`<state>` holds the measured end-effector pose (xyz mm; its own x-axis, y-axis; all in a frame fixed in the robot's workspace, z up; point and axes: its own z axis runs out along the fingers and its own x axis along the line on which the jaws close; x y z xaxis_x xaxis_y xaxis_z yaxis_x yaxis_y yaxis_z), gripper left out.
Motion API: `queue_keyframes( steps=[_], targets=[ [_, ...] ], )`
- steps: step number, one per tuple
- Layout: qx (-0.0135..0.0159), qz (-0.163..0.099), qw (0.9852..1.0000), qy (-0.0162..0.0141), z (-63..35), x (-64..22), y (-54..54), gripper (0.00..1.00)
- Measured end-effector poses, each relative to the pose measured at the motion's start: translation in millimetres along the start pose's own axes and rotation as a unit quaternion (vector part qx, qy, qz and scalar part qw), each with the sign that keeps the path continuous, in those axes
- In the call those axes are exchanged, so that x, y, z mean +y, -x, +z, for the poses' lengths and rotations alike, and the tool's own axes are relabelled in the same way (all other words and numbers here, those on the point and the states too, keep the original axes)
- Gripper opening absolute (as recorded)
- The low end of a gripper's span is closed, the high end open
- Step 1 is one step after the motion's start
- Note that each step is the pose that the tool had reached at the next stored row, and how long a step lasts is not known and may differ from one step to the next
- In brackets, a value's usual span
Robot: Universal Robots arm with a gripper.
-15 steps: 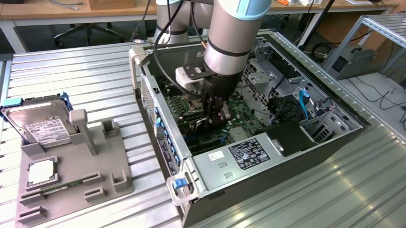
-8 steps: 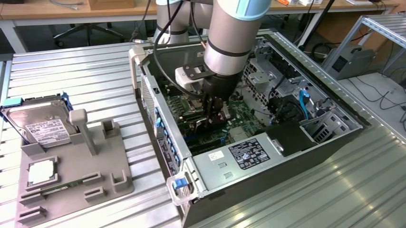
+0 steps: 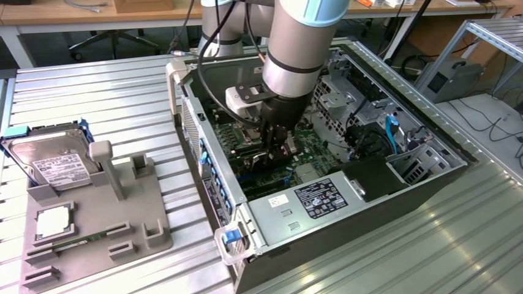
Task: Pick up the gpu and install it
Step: 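Insert the gpu into the slot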
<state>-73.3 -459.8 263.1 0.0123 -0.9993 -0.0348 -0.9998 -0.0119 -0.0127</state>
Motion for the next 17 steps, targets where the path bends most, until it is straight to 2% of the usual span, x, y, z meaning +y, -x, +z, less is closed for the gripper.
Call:
queue_keyframes(
  steps=[17],
  targets=[
    [0.0, 0.0, 1.0, 0.0, 0.2, 3.1, 0.0, 0.27]
  ],
)
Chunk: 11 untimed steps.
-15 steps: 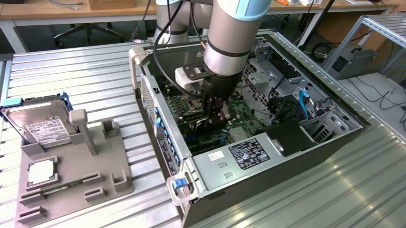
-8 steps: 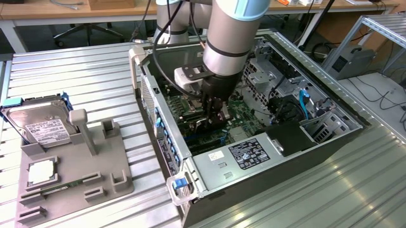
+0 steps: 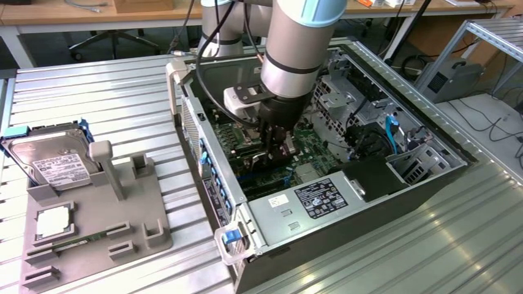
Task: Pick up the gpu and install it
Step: 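Insert the gpu into the slot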
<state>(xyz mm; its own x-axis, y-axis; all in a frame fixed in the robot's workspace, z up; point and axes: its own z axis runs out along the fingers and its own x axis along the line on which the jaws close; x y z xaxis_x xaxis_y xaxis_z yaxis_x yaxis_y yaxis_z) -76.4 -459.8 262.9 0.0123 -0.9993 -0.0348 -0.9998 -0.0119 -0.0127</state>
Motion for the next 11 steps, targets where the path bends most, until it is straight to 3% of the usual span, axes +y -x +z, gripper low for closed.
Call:
queue_keyframes(
  steps=[11],
  targets=[
    [-0.0003, 0.0, 1.0, -0.0001, 0.2, 1.2, -0.2, 0.27]
  ],
)
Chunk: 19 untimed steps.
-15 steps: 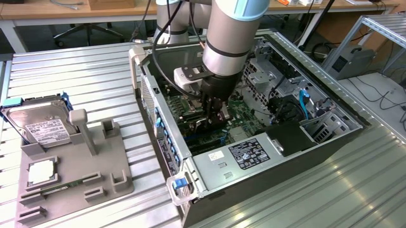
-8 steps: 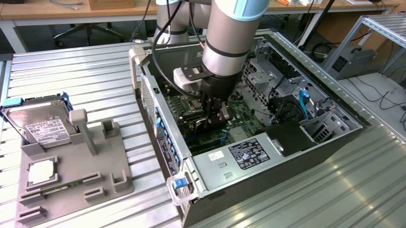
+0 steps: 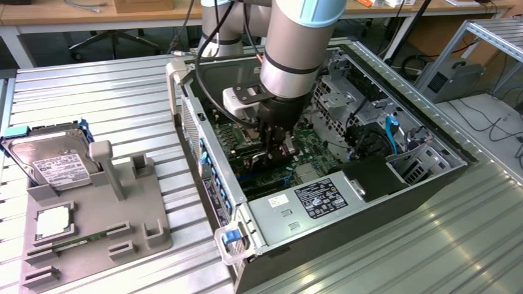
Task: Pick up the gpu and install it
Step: 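Insert the gpu into the slot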
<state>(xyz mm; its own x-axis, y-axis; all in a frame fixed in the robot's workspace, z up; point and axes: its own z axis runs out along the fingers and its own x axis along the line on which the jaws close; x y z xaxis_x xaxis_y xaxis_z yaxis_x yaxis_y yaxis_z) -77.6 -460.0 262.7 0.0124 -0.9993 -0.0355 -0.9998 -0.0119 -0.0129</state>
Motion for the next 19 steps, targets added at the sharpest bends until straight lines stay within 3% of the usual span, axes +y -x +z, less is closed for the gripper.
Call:
queue_keyframes(
  steps=[19],
  targets=[
    [0.0, 0.0, 1.0, 0.0, 0.4, 0.3, 0.0, 0.27]
  ],
)
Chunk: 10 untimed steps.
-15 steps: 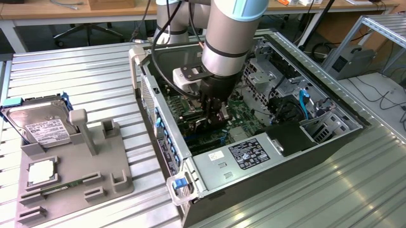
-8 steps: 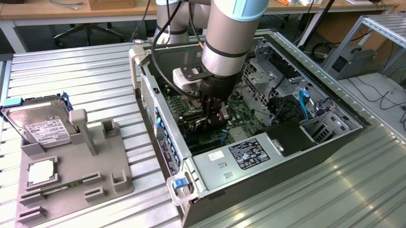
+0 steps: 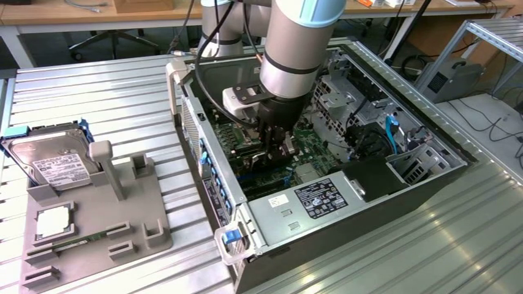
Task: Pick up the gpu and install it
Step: 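Insert the gpu into the slot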
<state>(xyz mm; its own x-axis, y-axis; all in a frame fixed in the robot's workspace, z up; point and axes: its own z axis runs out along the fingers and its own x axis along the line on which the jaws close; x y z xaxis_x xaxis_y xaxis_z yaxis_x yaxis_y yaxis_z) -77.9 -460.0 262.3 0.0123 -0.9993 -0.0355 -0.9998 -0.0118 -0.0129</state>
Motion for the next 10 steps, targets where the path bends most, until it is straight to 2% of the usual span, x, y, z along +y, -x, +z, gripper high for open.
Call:
queue_keyframes(
  steps=[10],
  targets=[
    [0.0, 0.0, 1.0, 0.0, 1.1, 0.0, 0.0, 0.27]
  ],
)
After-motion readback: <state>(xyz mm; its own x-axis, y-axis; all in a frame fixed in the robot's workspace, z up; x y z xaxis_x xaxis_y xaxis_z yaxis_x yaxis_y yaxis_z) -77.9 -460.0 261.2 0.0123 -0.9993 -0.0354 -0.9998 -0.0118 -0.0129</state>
